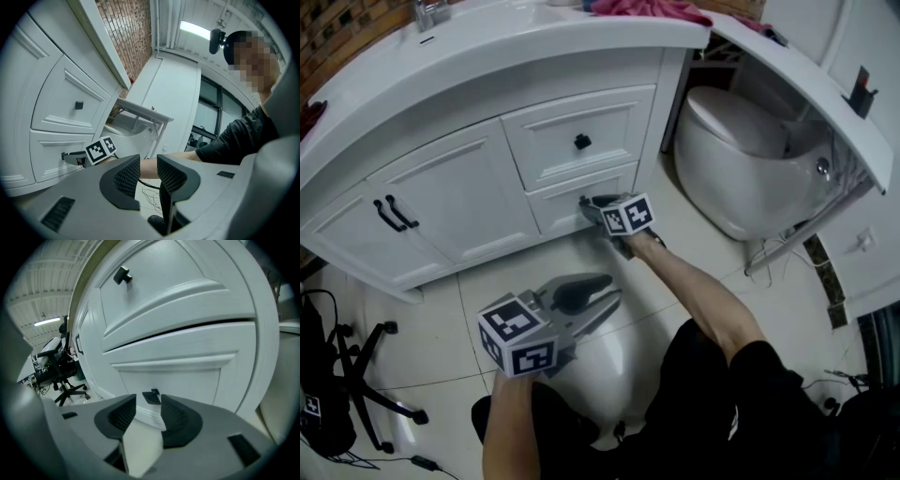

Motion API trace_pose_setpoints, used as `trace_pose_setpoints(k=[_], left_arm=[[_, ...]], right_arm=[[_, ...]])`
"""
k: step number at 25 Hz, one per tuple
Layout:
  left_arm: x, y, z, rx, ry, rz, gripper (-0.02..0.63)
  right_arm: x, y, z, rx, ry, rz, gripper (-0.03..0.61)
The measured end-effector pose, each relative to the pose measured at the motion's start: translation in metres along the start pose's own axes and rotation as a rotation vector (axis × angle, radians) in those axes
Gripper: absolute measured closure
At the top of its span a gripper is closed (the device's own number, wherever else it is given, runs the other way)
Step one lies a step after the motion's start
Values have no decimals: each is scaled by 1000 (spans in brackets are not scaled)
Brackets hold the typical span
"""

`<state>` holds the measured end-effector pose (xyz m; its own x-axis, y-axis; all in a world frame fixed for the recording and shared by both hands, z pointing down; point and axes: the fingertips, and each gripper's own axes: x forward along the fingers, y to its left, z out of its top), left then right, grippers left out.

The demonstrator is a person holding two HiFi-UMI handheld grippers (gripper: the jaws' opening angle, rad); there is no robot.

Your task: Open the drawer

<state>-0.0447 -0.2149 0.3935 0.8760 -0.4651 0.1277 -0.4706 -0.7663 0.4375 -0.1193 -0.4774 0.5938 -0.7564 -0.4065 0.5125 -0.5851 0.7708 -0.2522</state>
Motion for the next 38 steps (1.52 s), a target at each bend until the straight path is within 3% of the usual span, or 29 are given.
trace_pose_setpoints(k=[17,22,38], left_arm=[[2,0,2,7,7,-14,497],[1,0,2,7,6,-14,497],[-5,2,2,6,-1,4,497]], right_arm=[[25,-2,1,5,-16,-36,385],[26,-4,2,14,-20,-55,422],[23,-5,-1,29,-15,-60,437]])
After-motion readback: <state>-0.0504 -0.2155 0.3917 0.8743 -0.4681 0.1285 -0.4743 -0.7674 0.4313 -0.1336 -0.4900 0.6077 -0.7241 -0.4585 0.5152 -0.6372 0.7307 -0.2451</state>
